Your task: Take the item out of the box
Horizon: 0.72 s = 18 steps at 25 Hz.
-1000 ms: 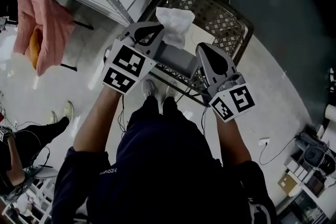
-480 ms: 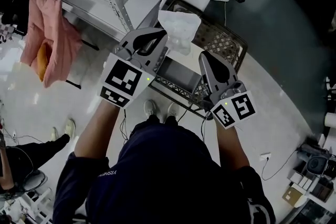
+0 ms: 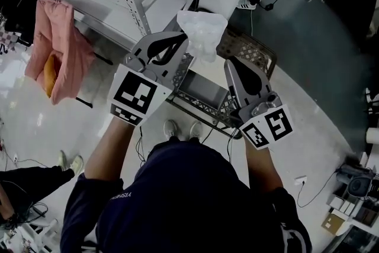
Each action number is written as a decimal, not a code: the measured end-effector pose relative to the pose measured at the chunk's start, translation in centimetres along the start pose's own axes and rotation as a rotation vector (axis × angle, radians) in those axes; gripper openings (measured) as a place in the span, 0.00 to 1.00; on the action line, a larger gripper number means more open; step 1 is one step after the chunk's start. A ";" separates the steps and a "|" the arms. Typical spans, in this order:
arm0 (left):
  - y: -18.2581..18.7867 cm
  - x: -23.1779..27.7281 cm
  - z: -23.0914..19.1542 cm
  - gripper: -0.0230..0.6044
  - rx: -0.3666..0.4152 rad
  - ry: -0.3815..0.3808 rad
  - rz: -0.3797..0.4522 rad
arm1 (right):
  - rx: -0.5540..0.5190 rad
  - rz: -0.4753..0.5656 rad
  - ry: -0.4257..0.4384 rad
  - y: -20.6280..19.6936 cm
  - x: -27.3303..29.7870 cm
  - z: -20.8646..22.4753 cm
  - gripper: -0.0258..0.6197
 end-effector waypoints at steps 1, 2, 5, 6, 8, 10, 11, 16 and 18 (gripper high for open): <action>0.1 -0.1 0.0 0.05 0.003 0.001 0.003 | -0.003 0.004 0.001 0.2 0.0 -0.1 0.07; 0.2 -0.2 -0.1 0.05 0.004 0.001 0.005 | -0.006 0.007 0.002 0.3 0.0 -0.2 0.07; 0.2 -0.2 -0.2 0.05 0.004 -0.001 0.009 | -0.012 0.010 0.005 0.7 0.1 -0.4 0.07; 0.2 -0.2 -0.2 0.05 0.004 -0.002 0.009 | -0.013 0.009 0.006 0.7 0.2 -0.5 0.07; 0.2 -0.1 -0.3 0.05 0.003 -0.004 0.009 | -0.016 0.008 0.007 0.9 0.2 -0.5 0.07; 0.3 0.0 -0.2 0.05 0.003 -0.005 0.008 | -0.018 0.008 0.008 1.0 0.2 -0.5 0.07; 0.3 0.0 -0.2 0.05 0.004 -0.006 0.008 | -0.018 0.009 0.008 1.0 0.2 -0.5 0.07; 0.2 0.0 -0.1 0.05 0.007 -0.007 0.007 | -0.017 0.009 0.010 1.0 0.1 -0.6 0.07; 0.0 0.0 -0.1 0.05 0.004 -0.009 0.004 | -0.015 0.005 0.010 0.9 0.2 -0.6 0.07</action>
Point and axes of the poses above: the fingertips, and each gripper's own axes: x forward along the fingers, z to its right, y out of its top, the point moved 6 cm from there along -x, backward along the fingers, and after that the axes turned 6 degrees about -z, right-handed, at the moved point
